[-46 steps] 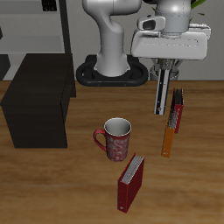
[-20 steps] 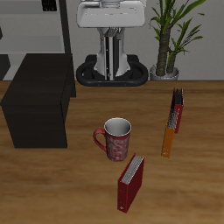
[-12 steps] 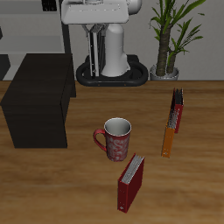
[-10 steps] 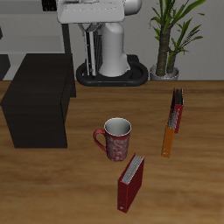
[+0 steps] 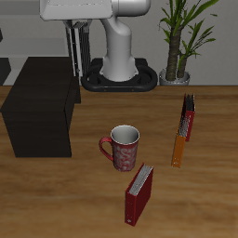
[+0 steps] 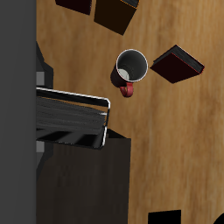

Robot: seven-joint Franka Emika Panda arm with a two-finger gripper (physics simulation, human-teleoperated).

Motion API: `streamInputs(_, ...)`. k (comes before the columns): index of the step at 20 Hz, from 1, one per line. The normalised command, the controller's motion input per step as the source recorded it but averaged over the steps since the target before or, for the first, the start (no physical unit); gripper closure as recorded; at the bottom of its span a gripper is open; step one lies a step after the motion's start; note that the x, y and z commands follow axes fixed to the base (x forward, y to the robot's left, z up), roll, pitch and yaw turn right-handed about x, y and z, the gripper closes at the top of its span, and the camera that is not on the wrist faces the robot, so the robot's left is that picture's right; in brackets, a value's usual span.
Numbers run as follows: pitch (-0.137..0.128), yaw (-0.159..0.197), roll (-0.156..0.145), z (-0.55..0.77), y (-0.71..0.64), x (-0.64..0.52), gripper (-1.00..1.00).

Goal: Place the striped book upright on top of the shelf

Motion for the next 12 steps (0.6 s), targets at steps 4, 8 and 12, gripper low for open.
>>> streamInputs(4,0.026,-0.021,-0.051,-0.03,-0.53,0.12,1.0)
streamInputs(8,0.001,0.045,0.023,-0.05,-0.31,0.0,1.0)
streamInputs(12,0.008,0.024,-0.007,-0.03,-0.3,-0.03,1.0)
